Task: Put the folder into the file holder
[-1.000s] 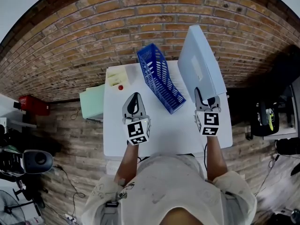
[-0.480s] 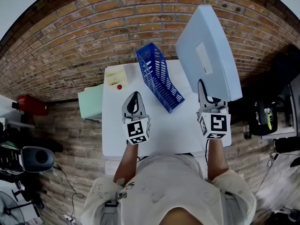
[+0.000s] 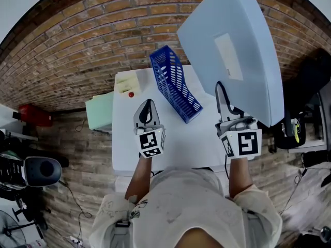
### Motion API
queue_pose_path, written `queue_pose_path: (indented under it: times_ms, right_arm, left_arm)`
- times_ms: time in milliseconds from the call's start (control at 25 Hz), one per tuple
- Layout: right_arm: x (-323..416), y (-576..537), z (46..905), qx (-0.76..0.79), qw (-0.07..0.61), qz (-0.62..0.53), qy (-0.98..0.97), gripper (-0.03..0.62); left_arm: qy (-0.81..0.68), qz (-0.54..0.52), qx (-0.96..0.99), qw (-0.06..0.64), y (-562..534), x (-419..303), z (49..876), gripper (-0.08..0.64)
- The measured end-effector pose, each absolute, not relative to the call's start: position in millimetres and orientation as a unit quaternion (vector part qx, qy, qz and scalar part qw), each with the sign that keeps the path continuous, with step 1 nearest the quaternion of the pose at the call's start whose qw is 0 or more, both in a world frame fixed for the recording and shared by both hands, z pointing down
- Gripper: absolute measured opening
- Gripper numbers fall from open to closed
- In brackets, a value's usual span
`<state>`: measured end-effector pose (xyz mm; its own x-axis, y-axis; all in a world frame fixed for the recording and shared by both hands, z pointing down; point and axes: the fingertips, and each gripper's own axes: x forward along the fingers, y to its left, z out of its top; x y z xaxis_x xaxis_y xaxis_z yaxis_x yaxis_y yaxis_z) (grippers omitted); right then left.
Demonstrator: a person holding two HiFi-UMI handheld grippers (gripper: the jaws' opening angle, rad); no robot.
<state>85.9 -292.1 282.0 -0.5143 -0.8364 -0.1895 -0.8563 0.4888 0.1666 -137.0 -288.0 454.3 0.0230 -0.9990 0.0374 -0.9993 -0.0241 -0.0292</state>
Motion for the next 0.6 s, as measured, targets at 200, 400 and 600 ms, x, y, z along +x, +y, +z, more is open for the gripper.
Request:
queue_pose_path:
  times_ms: [200,400,600]
  right_arm:
    - [66,-281,281,-0.455,0.042,0.118,0.882,0.156]
    - [53,-280,297,-0.437,0.028,0.098,0.894,0.156]
    - [45,-282,316,-0.426,0.011,0.086,0.901,0.156]
  left_arm:
    - [-0.700,0.022,0.713,0.002,-286,-137,455,0.008]
    - [-0.702,0.021,0.712,0.003,-283,-138,455,0.008]
    - [-0.707,0.024,0.706,0.007,-280,-143,459,0.008]
